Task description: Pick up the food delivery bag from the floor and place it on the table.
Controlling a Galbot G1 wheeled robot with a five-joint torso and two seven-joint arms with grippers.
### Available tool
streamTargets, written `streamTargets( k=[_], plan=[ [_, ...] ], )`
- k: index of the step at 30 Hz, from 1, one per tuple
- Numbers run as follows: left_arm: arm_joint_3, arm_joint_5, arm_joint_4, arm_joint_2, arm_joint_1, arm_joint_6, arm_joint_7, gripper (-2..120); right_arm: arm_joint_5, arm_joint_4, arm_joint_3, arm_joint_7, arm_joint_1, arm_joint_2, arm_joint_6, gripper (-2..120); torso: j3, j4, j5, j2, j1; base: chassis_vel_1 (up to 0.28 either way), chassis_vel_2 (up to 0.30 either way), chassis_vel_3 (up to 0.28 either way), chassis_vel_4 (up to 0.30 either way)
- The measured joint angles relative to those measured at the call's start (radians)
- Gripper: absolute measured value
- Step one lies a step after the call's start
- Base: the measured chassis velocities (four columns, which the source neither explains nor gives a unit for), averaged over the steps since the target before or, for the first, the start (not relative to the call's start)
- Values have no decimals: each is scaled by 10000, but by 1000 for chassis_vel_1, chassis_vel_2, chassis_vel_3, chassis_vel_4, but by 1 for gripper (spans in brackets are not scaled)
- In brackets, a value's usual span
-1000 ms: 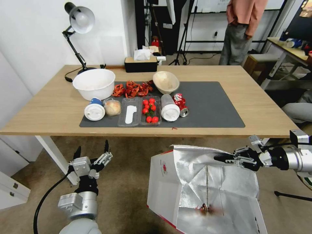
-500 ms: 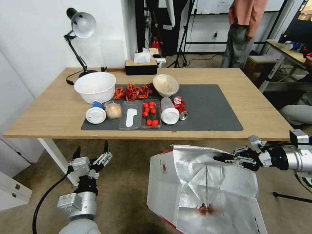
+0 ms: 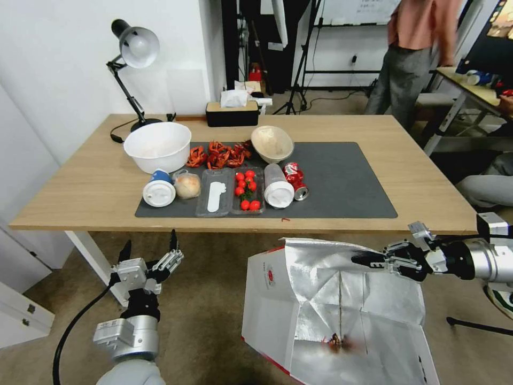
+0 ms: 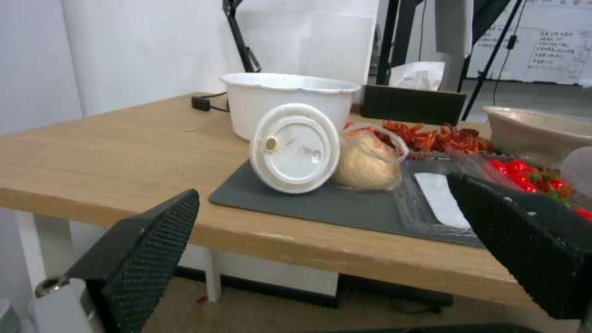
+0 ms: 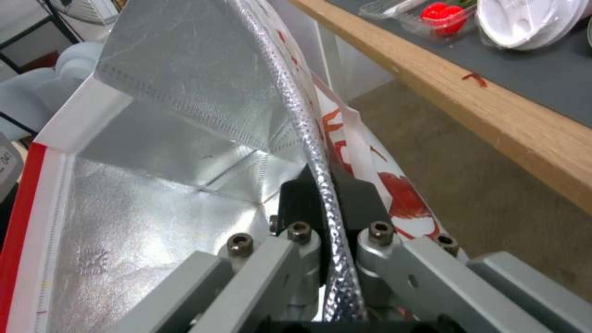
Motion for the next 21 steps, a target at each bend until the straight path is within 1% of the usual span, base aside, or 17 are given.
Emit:
streamTargets(
  k=[21],
  plan=[
    [-26,-72,-53,101,-61,-17,-99,100,-1,57,26,-30,-21,26,-6,0,-50,0,0,-89,-39,0,0,0,0]
  ],
)
